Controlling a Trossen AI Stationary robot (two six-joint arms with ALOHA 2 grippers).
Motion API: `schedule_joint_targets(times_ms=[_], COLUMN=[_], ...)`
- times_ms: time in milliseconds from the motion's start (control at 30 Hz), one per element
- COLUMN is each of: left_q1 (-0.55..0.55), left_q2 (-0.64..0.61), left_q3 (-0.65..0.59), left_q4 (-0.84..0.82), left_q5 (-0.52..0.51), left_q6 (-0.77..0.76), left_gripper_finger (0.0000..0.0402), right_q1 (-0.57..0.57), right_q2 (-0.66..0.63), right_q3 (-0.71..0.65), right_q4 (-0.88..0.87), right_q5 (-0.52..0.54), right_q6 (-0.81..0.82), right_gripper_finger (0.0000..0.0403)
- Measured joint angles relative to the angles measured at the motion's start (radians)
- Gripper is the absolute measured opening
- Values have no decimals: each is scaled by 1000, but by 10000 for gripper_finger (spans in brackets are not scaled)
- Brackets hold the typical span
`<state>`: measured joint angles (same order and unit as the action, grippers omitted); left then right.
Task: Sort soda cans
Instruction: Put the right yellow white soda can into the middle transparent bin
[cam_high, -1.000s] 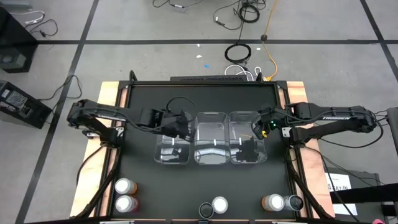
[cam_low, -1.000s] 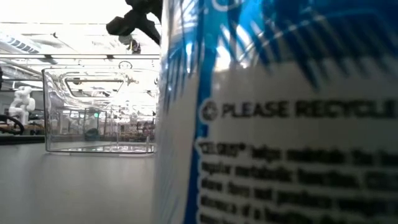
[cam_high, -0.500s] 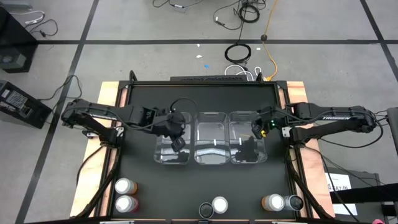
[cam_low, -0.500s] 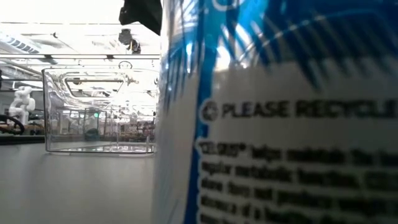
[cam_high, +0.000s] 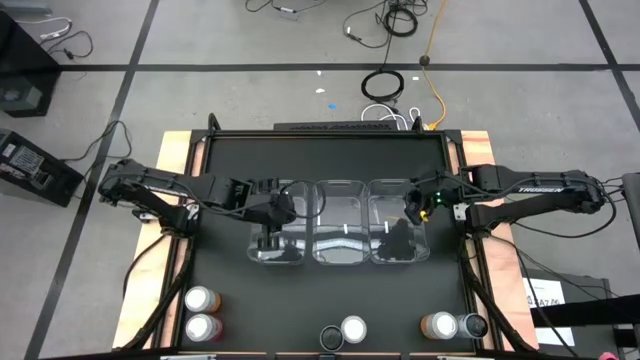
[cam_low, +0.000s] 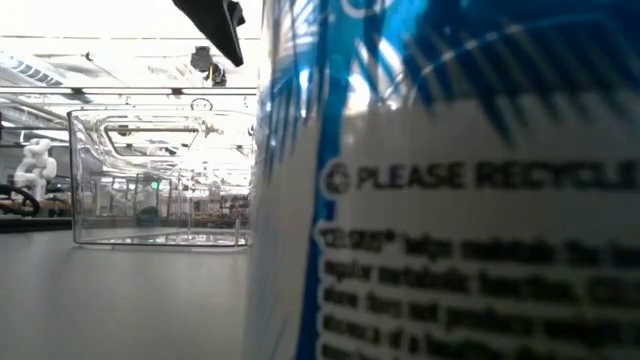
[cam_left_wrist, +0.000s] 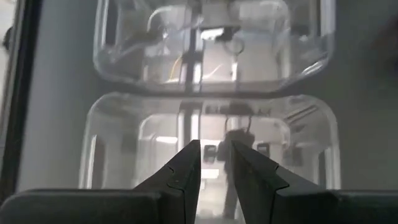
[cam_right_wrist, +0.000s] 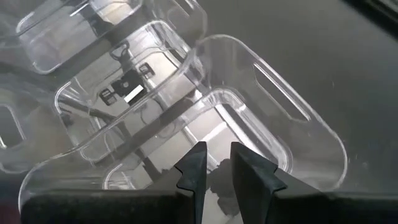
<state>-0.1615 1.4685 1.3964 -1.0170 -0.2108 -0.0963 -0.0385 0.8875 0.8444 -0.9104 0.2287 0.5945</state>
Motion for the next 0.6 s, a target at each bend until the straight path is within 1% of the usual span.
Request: schedule_joint_targets(times_ms=[133,333,500,600], left_q1=[-4,-50,-103,-129], left_q2=[0,-6,-22,-49], left_q3=[-30,-97,-185,-252], left_q4=[112,256,434,544], left_q5=[28,37,35,16], left_q6=[2,-27,-29,-53], left_gripper_finger=[99,99,99,99], right_q1=[1,1,1,2], right_q2=[0,0,0,-12], right_q3=[0,0,0,0], right_q4=[37,81,85,85], right_q5=[-20,-27,-31,-89], right_q6=[-97,-214,-254,-290], right_gripper_finger=[66,66,64,49])
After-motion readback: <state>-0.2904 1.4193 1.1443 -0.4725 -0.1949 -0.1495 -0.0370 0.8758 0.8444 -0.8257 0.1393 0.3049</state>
